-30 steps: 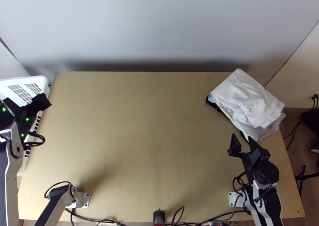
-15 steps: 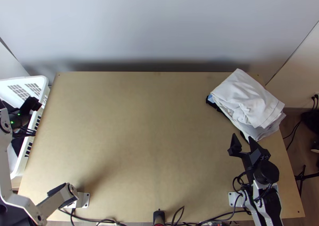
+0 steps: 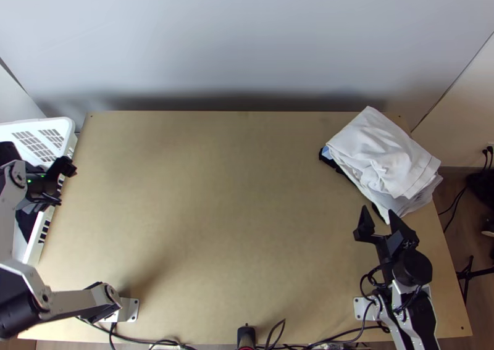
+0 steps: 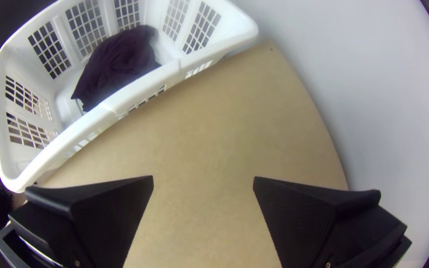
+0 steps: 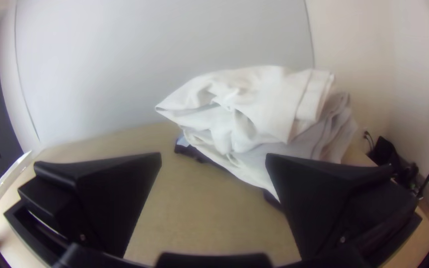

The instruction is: Fold the t-shirt

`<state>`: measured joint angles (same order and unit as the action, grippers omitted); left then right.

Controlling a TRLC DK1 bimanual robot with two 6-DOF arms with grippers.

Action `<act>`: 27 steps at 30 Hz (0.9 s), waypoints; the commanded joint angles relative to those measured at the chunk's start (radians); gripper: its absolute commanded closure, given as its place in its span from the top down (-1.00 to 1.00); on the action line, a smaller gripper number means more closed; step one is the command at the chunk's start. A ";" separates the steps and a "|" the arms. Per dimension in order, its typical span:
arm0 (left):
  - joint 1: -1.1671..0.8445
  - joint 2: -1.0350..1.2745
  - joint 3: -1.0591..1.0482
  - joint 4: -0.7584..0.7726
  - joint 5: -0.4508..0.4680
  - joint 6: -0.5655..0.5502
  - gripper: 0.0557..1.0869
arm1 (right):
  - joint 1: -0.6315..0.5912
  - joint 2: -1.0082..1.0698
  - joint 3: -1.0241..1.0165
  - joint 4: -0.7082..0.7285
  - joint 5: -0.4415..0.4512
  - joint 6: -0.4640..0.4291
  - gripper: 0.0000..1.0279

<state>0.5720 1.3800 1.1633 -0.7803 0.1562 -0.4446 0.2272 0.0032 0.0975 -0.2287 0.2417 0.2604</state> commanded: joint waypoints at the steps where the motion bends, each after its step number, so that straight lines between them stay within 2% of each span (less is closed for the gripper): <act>1: 0.002 0.106 -0.007 0.065 0.008 0.018 0.90 | 0.052 0.027 -0.001 0.008 0.022 -0.032 0.90; 11: 0.026 0.126 -0.011 0.240 0.003 0.034 0.90 | 0.023 0.035 -0.001 0.008 0.021 -0.021 0.90; 21: 0.310 0.137 0.052 0.406 -0.012 0.093 0.90 | 0.024 0.057 -0.001 0.008 0.019 -0.021 0.90; 27: 0.456 0.286 0.144 0.441 -0.015 0.106 0.90 | 0.026 0.060 -0.001 0.006 0.019 -0.021 0.90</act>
<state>0.8707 1.5433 1.2247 -0.3882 0.1459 -0.3580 0.2516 0.0566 0.0963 -0.2214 0.2619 0.2382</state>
